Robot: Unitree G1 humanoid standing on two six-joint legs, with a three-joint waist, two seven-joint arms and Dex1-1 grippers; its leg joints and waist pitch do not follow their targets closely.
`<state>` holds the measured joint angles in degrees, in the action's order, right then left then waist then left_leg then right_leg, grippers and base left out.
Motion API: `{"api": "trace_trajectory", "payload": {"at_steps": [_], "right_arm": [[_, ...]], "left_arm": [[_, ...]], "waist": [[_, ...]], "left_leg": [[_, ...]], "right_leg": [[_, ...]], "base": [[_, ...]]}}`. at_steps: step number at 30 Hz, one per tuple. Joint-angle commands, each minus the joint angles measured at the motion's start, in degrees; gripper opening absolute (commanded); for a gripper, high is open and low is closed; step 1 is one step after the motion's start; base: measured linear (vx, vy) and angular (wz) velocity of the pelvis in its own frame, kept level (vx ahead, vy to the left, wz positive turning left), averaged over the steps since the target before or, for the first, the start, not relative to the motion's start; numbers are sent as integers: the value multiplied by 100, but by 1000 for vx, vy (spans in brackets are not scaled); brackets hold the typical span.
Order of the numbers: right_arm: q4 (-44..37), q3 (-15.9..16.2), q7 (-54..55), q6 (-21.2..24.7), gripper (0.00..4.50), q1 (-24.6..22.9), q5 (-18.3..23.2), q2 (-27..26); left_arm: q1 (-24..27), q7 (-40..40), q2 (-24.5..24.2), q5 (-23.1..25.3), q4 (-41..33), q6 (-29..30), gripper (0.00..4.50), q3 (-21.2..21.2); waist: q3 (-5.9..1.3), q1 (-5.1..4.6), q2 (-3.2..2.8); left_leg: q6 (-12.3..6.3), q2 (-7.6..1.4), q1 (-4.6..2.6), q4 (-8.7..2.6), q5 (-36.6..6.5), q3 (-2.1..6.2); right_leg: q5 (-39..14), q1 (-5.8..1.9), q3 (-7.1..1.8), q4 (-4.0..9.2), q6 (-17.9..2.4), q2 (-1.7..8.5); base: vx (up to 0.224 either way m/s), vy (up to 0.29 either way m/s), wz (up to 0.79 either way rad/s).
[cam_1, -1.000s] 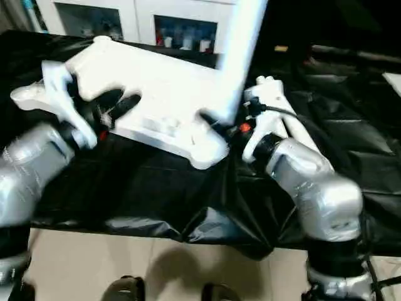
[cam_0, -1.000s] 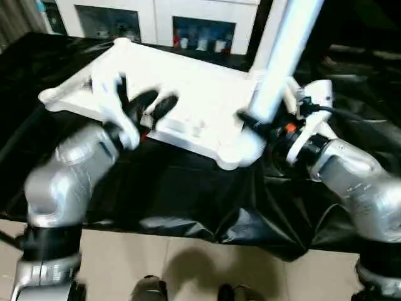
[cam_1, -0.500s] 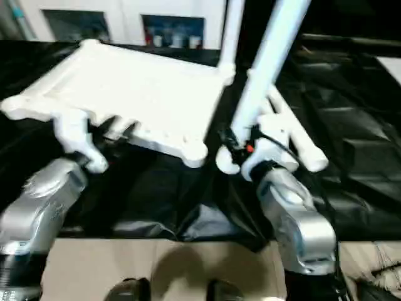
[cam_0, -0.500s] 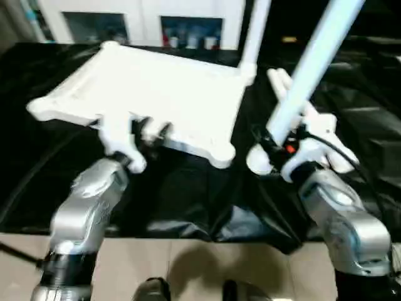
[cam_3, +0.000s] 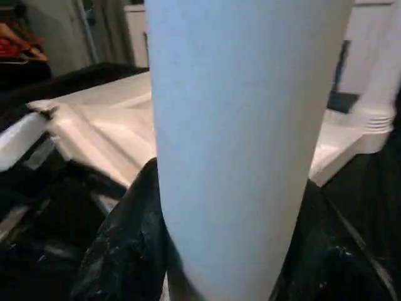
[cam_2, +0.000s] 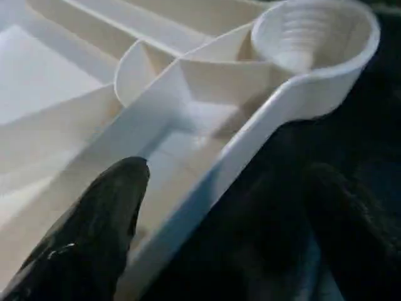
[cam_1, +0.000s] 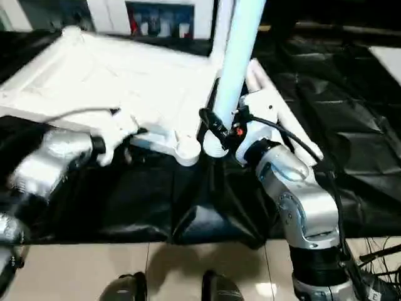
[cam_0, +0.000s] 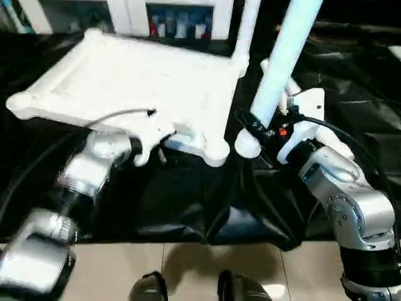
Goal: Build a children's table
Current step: Pick table leg, then rotate table base
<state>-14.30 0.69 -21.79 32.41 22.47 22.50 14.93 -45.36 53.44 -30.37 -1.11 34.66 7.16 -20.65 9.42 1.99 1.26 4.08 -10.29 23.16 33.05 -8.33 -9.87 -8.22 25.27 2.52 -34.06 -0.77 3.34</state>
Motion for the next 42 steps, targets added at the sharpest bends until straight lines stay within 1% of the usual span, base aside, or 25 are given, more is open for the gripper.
{"api": "trace_trajectory", "payload": {"at_steps": [1, 2, 3, 5, 6, 7, 8, 11, 13, 16, 17, 18, 20, 22, 23, 26, 28, 31, 34, 36, 37, 38, 39, 40, 42], "right_arm": [[24, 18, -60, 48, 186, 47, 79, 59], [40, 28, -82, 43, 186, 69, 79, 69], [52, 36, -105, 39, 186, 90, 75, 78], [56, 38, -118, 41, 186, 94, 73, 85], [58, 38, -124, 43, 186, 96, 75, 88], [74, 43, -154, 44, 186, 107, 66, 107], [87, 46, -182, 48, 186, 119, 63, 123], [96, 48, -200, 51, 186, 127, 60, 133], [94, 54, -240, 53, 186, 125, 42, 161], [78, 45, -283, 65, 186, 107, 24, 184], [78, 45, -283, 65, 186, 107, 24, 184], [78, 41, -287, 61, 186, 106, 22, 195], [81, 32, -290, 55, 186, 105, 20, 208], [85, 16, -293, 46, 186, 104, 16, 218], [91, 18, -294, 38, 186, 105, 11, 223], [120, 16, -305, 11, 186, 126, -7, 222], [131, 11, -311, -4, 186, 134, -15, 222], [171, 11, -297, -52, 186, 160, -45, 213], [202, 20, -294, -85, 186, 174, -67, 205], [221, 23, -296, -95, 186, 182, -75, 204], [237, 25, -300, -101, 186, 187, -77, 200], [283, 4, -282, -118, 186, 214, -73, 176], [310, -6, -275, -130, 186, 230, -73, 164], [353, -14, -270, -153, 186, 253, -80, 151], [384, -6, -271, -168, 186, 271, -94, 147]], "left_arm": [[-187, 118, 11, 187, 421, -263, 428, -179], [-369, 92, 61, 252, 748, -439, 428, -205], [-537, 64, 114, 317, 1047, -599, 428, -218], [-640, 14, 164, 382, 1226, -682, 428, -242], [-702, -22, 196, 425, 1335, -728, 411, -261], [-834, 22, 269, 501, 1606, -850, 399, -273], [-969, 44, 335, 610, 1866, -950, 399, -323], [-1052, 67, 375, 682, 2030, -1014, 368, -352], [-1240, 222, 435, 838, 2330, -1156, 346, -443], [-1427, 444, 486, 898, 2579, -1270, 335, -484], [-1427, 444, 486, 898, 2579, -1270, 312, -484], [-1532, 581, 531, 879, 2759, -1309, 306, -455], [-1641, 806, 580, 886, 2955, -1338, 298, -445], [-1717, 1164, 605, 939, 3090, -1295, 289, -498], [-1750, 1279, 611, 995, 3152, -1273, 266, -529], [-1843, 1566, 638, 1088, 3302, -1210, 260, -565], [-1871, 1675, 645, 1120, 3333, -1197, 224, -585], [-1911, 1822, 648, 1189, 3343, -1129, 214, -640], [-1967, 2013, 665, 1268, 3423, -1078, 174, -663], [-1970, 2055, 659, 1307, 3420, -1095, 173, -686], [-1972, 2119, 657, 1360, 3419, -1100, 157, -712], [-1960, 2181, 644, 1415, 3393, -1114, 157, -751], [-1946, 2227, 635, 1449, 3369, -1109, 132, -780], [-1925, 2315, 621, 1512, 3335, -1093, 132, -822], [-1900, 2345, 622, 1522, 3300, -1029, 111, -816]], "waist": [[-380, 19, -50], [-370, 13, -66], [-366, 15, -50], [-342, 24, -40], [-319, 29, -42], [-305, 35, -84], [-297, 29, -79], [-264, 43, -61], [-262, 51, -111], [-250, 55, -80], [-235, 52, -104], [-240, 52, -90], [-243, 66, -113], [-235, 74, -125], [-231, 71, -119], [-249, 74, -142], [-238, 75, -138], [-242, 80, -126], [-240, 86, -124], [-232, 87, -119], [-233, 83, -88], [-224, 89, -96], [-224, 91, -107], [-223, 89, -81], [-220, 91, -91]], "left_leg": [[-472, -158, -144, -334, -589, 59], [-498, -152, -144, -330, -570, 55], [-503, -152, -158, -327, -609, 48], [-463, -178, -155, -337, -674, 57], [-449, -179, -159, -337, -702, 52], [-449, -179, -163, -336, -706, 56], [-446, -173, -163, -336, -721, 49], [-400, -189, -173, -353, -812, 61], [-370, -188, -180, -354, -871, 64], [-350, -186, -176, -359, -906, 63], [-335, -189, -170, -366, -927, 67], [-343, -173, -165, -356, -900, 62], [-360, -185, -170, -354, -827, 63], [-398, -180, -161, -356, -761, 64], [-405, -182, -160, -360, -749, 63], [-428, -194, -166, -356, -750, 68], [-430, -199, -171, -362, -779, 64], [-410, -204, -170, -368, -825, 65], [-400, -206, -173, -371, -833, 61], [-393, -208, -168, -379, -864, 64], [-396, -208, -171, -381, -868, 58], [-402, -214, -175, -385, -885, 60], [-393, -219, -176, -387, -905, 62], [-392, -219, -176, -391, -916, 59], [-376, -224, -178, -396, -914, 60]], "right_leg": [[-245, -373, -258, 246, -1220, 385], [-155, -384, -259, 242, -1265, 375], [-156, -391, -258, 247, -1312, 375], [-245, -414, -260, 238, -1402, 409], [-323, -410, -265, 248, -1431, 415], [-374, -405, -264, 257, -1445, 414], [-377, -405, -266, 270, -1443, 405], [-516, -414, -268, 282, -1469, 429], [-598, -416, -273, 295, -1467, 436], [-628, -424, -277, 301, -1495, 442], [-648, -427, -272, 306, -1516, 440], [-638, -437, -278, 304, -1535, 442], [-547, -441, -284, 288, -1587, 451], [-448, -444, -282, 288, -1626, 453], [-430, -446, -282, 290, -1634, 455], [-331, -459, -278, 268, -1705, 463], [-356, -450, -282, 286, -1724, 469], [-440, -459, -281, 288, -1736, 476], [-470, -453, -285, 291, -1747, 482], [-528, -455, -286, 300, -1726, 487], [-552, -452, -286, 306, -1713, 481], [-628, -443, -287, 314, -1696, 491], [-693, -437, -289, 319, -1683, 497], [-726, -438, -289, 325, -1674, 497], [-787, -431, -291, 325, -1663, 503]], "base": [[0, 0, 0], [0, 0, 0], [0, 0, 0], [0, 0, 0], [0, 0, 0], [0, 0, 0], [0, 0, 0], [0, 0, 0], [0, 0, 0], [0, 0, 0], [0, 0, 0], [0, 0, 0], [0, 0, 0], [0, 0, 0], [0, 0, 0], [0, 0, 0], [0, 0, 0], [0, 0, 0], [0, 0, 0], [0, 0, 0], [0, 0, 0], [0, 0, 0], [0, 0, 0], [0, 0, 0], [0, 0, 0]]}}
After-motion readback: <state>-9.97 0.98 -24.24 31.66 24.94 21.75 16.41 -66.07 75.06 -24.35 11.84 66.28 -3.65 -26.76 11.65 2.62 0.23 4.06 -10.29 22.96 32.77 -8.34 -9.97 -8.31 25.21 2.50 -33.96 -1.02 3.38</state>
